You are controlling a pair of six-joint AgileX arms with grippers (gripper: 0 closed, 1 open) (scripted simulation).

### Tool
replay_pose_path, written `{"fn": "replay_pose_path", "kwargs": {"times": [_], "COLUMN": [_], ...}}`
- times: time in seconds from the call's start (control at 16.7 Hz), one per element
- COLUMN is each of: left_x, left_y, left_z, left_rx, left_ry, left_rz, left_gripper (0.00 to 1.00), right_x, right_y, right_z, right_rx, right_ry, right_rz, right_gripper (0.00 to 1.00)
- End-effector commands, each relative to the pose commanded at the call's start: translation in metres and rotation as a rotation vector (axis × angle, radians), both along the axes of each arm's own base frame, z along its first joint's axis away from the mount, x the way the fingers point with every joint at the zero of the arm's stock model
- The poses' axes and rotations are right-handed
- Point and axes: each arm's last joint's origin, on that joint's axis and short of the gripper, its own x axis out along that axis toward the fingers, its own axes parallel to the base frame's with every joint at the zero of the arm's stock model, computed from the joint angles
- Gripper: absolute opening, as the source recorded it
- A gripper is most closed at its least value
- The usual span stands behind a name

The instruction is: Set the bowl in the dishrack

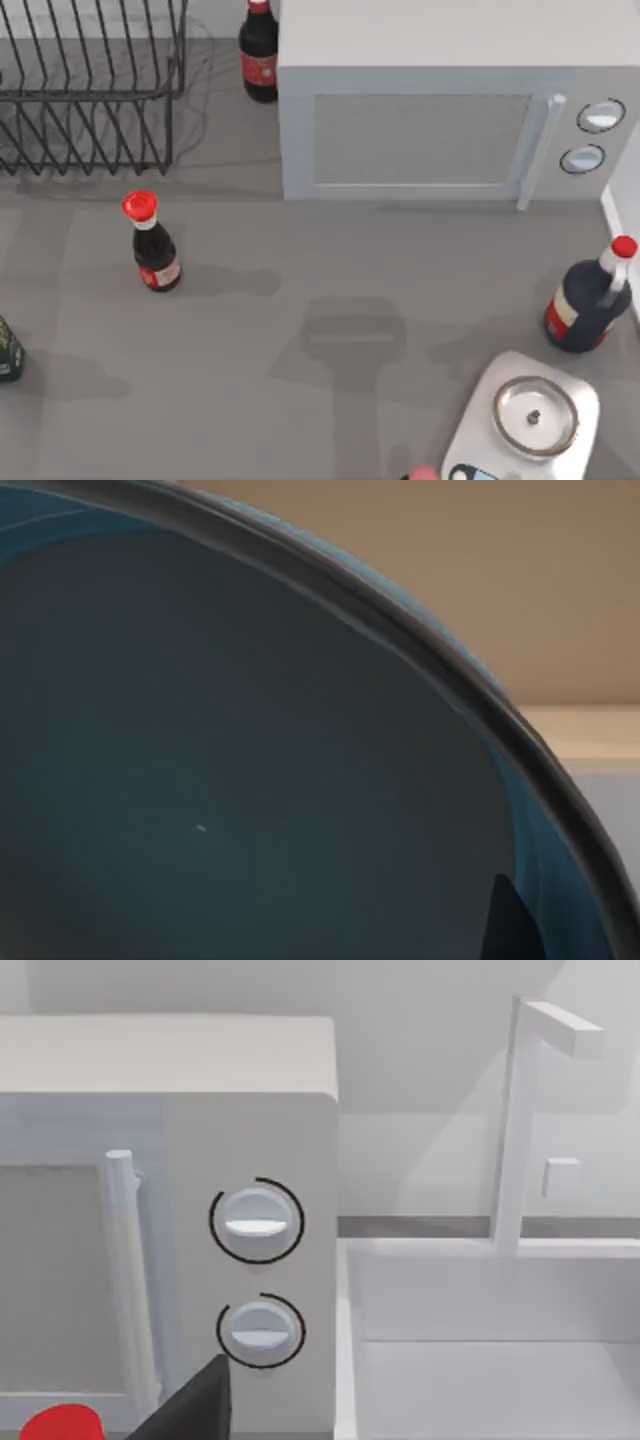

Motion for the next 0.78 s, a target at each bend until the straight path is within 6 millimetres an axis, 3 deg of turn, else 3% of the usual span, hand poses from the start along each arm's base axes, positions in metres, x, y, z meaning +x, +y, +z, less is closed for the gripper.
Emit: {"fn": "replay_pose_path", "kwargs": {"times": [0.3,0.42,0.6,0.78], "left_x": [0.001,0.012,0.051,0.105], "left_y": [0.0,0.001,0.005,0.009], "left_z": [0.0,-0.002,-0.017,-0.049], "left_rx": [0.001,0.0,-0.002,-0.001], "left_ry": [0.001,0.003,0.01,0.01], "left_rz": [-0.001,-0.003,-0.004,-0.003], "left_gripper": [0.0,0.0,0.0,0.0], "right_x": [0.0,0.0,0.0,0.0], "right_y": [0.0,0.0,0.0,0.0], "right_z": [0.0,0.0,0.0,0.0], "right_rx": [0.0,0.0,0.0,0.0], "right_ry": [0.0,0.0,0.0,0.0], "right_rz": [0.0,0.0,0.0,0.0], "right_gripper": [1.0,1.0,1.0,1.0]}}
